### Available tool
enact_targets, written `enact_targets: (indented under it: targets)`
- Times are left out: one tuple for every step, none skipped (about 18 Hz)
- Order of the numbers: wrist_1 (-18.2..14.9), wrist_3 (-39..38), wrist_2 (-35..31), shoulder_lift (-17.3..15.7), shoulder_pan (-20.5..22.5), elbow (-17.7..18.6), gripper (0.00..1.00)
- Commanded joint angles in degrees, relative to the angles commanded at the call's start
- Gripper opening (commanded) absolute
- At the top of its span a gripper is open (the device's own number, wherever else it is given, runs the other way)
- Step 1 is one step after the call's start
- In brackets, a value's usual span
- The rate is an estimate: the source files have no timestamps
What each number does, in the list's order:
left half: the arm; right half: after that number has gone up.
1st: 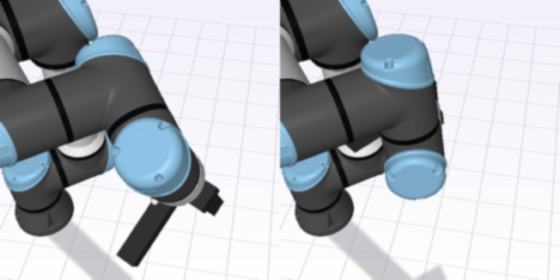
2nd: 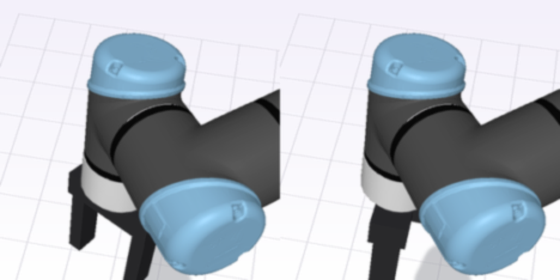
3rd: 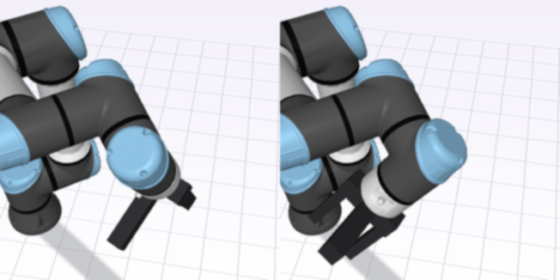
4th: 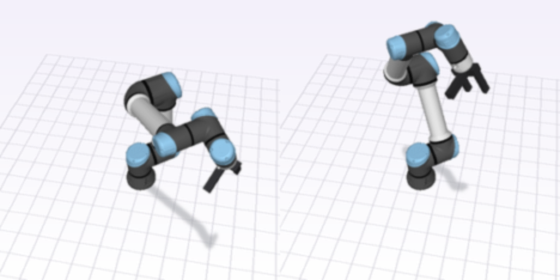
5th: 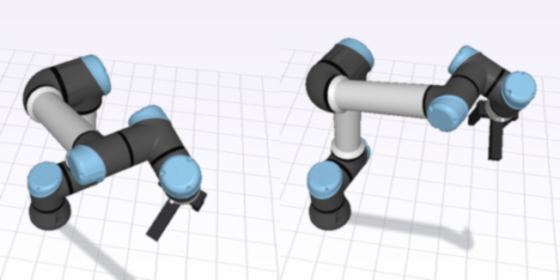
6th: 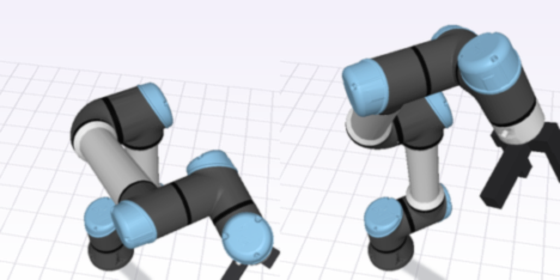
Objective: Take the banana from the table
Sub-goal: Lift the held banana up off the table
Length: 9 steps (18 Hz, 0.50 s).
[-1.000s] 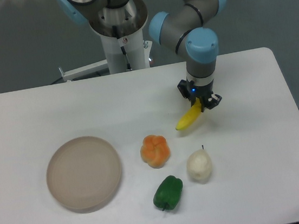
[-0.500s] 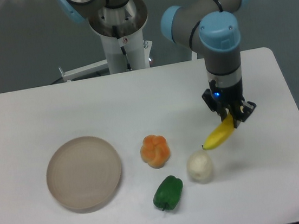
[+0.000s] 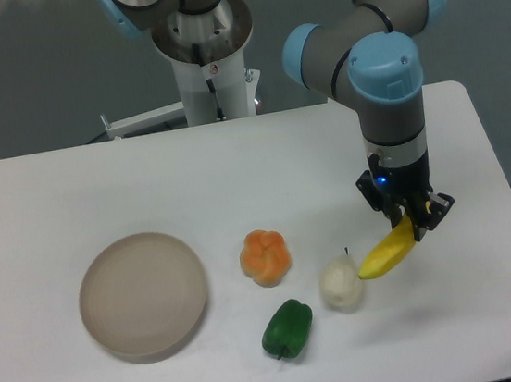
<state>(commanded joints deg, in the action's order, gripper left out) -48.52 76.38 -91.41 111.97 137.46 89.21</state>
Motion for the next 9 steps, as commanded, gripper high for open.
enact_targets:
  targets:
    - [0.0,-0.1,0.0,0.1,0.0,0.0,0.22]
    - [0.0,-0.1,0.0,0.1,-0.1,0.0,0.22]
    - [0.0,-0.1,0.0,0.1,-0.2,-0.1,0.22]
    - [0.0,-0.1,0.0,0.1,-0.2,-0.1,0.22]
    - [-0.1,-0.1,0.0,0.1,-0.3,-0.1,0.22]
    - [0.0,-0.1,-0.2,0.1,-0.3,0.0,0.22]
    - [0.0,-0.1,-0.3,0.2,-0.3,0.0,0.22]
    - [0.0,-0.1,-0.4,0.2,-0.3,0.0,0.22]
    - [0.0,-0.1,-0.4,0.1,-0.3,0.0,0.22]
